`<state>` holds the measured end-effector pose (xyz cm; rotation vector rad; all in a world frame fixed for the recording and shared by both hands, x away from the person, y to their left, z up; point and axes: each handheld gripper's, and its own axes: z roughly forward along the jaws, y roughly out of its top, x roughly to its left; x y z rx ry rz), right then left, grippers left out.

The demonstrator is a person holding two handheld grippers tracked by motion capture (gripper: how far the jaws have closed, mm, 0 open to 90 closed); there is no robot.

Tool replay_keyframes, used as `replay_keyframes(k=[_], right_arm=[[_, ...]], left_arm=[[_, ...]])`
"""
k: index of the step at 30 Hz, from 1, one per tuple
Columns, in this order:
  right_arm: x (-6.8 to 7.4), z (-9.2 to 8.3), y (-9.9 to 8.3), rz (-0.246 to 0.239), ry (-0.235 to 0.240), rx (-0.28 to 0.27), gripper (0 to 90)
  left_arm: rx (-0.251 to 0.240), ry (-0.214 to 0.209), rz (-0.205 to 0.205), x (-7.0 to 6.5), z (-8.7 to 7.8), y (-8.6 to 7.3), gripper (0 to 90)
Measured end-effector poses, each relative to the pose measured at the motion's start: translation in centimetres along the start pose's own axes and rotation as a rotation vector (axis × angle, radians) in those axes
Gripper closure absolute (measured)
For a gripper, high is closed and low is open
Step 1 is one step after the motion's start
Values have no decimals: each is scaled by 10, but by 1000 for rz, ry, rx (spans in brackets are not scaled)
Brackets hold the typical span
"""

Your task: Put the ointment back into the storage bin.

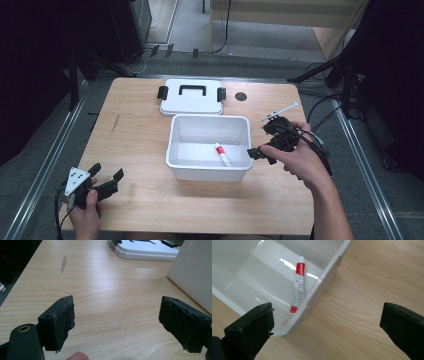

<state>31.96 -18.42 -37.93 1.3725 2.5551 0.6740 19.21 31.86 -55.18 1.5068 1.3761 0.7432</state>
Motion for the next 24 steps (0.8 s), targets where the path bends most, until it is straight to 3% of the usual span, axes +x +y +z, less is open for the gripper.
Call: replay_keyframes(k=[9,10,15,16,17,18,19,20,23,24], right_arm=[[-30,3,-43,74,-8,-86,0],[-36,4,-54,79,-9,-120,0],[-46,13,-78,101,-31,-181,0],[-52,19,-92,117,-42,-216,0],[-52,19,-92,117,-42,-216,0],[-58,23,-105,134,-47,-260,0],[-58,23,-105,134,-47,-260,0],[-63,27,-119,141,-51,-298,0],[-68,30,-132,149,-68,-329,0],[-73,33,-146,158,-77,-360,0]], left_arm=[[6,-3,-1,0,0,0,141],[4,-3,-2,0,-1,0,141],[5,-2,0,0,-1,0,141],[4,-1,0,0,0,0,141],[4,-1,0,0,0,0,141],[5,-1,0,0,-1,0,141],[5,-1,0,0,-1,0,141],[2,0,-1,0,-1,0,141],[3,-1,0,0,-1,0,141],[3,1,-1,0,-1,0,141]])
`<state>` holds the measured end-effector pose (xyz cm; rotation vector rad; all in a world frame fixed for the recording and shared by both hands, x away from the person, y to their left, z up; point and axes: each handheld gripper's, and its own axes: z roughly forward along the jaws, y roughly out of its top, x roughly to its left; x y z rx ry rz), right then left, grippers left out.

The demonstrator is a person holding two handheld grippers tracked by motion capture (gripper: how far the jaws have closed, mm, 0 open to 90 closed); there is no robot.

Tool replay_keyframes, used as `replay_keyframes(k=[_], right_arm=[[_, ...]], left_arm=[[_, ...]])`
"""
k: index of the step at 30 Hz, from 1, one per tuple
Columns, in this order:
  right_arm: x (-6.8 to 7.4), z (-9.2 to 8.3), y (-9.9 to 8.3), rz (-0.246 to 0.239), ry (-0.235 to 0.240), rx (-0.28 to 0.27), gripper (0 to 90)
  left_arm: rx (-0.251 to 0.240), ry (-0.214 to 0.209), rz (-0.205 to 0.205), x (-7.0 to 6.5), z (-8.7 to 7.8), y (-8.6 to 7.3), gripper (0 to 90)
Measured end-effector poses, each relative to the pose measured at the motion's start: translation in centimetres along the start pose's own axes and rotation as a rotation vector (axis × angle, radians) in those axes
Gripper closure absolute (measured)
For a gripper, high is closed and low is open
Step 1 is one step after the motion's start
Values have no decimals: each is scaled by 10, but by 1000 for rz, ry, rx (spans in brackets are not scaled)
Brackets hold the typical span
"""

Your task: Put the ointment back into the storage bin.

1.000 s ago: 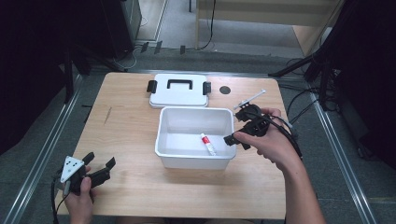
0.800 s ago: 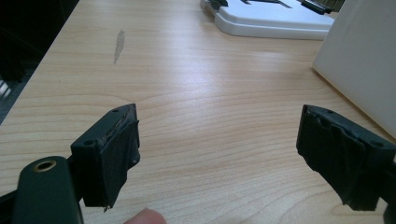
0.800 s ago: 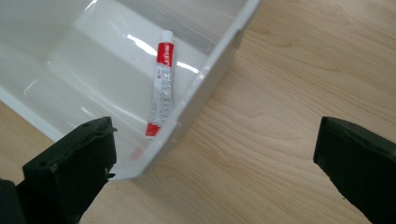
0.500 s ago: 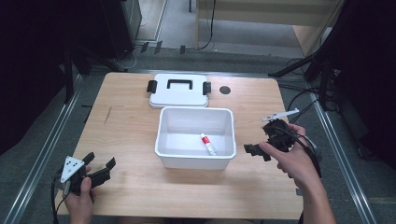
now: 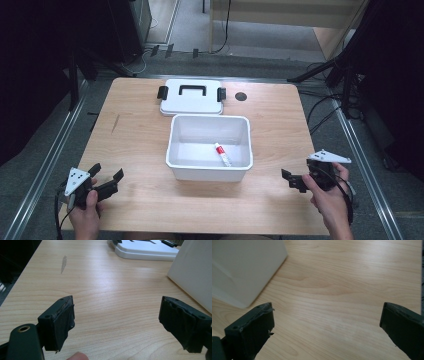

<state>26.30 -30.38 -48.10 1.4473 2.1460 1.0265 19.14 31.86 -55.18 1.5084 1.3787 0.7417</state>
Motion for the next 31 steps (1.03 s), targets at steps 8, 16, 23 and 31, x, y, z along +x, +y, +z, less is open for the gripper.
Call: replay_keyframes(k=[8,16,23,31], right_arm=[[-27,-6,-47,76,-33,-94,0],[-47,-12,-84,154,-17,-206,0],[-46,-7,-88,153,-15,-209,29],[-42,-6,-89,129,-12,-211,29]], left_arm=[[2,0,-1,0,0,0,141],[3,3,0,0,0,0,141],[3,2,-5,0,0,0,141],[6,2,-13,1,0,0,140]])
